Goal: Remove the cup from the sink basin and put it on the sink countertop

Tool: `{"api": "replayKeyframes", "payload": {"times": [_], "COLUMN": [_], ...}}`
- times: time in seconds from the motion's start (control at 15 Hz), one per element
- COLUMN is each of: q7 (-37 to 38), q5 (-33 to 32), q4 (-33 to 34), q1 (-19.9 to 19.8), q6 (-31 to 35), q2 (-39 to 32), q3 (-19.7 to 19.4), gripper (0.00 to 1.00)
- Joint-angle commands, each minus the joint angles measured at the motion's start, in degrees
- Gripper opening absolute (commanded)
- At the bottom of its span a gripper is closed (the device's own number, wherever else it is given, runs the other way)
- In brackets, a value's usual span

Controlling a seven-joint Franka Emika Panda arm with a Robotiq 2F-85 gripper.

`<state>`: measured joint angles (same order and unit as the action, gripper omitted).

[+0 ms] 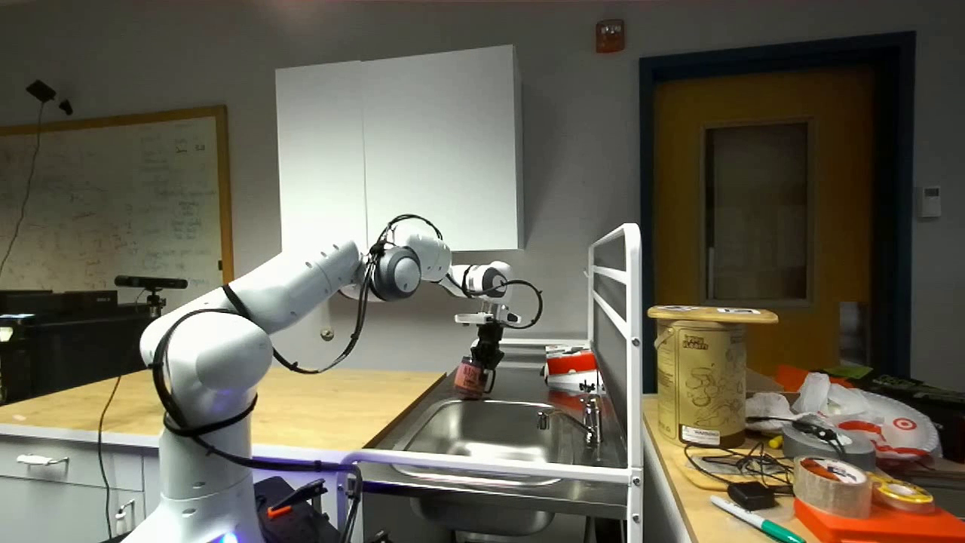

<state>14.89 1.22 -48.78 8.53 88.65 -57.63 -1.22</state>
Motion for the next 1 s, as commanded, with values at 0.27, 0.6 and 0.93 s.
{"api": "replayKeyframes", "payload": {"times": [0.27, 0.6, 0.93], "q7": [5.8, 7.8, 8.5], "q5": [-1.3, -2.0, -2.5], "q4": [2.2, 2.4, 2.8], "q1": [0.4, 0.6, 0.9], "q6": [8.8, 9.6, 9.0], "q2": [-2.5, -3.4, -4.8], "q3": [-2.7, -3.8, -4.9], "gripper": [0.02, 0.36, 0.73]}}
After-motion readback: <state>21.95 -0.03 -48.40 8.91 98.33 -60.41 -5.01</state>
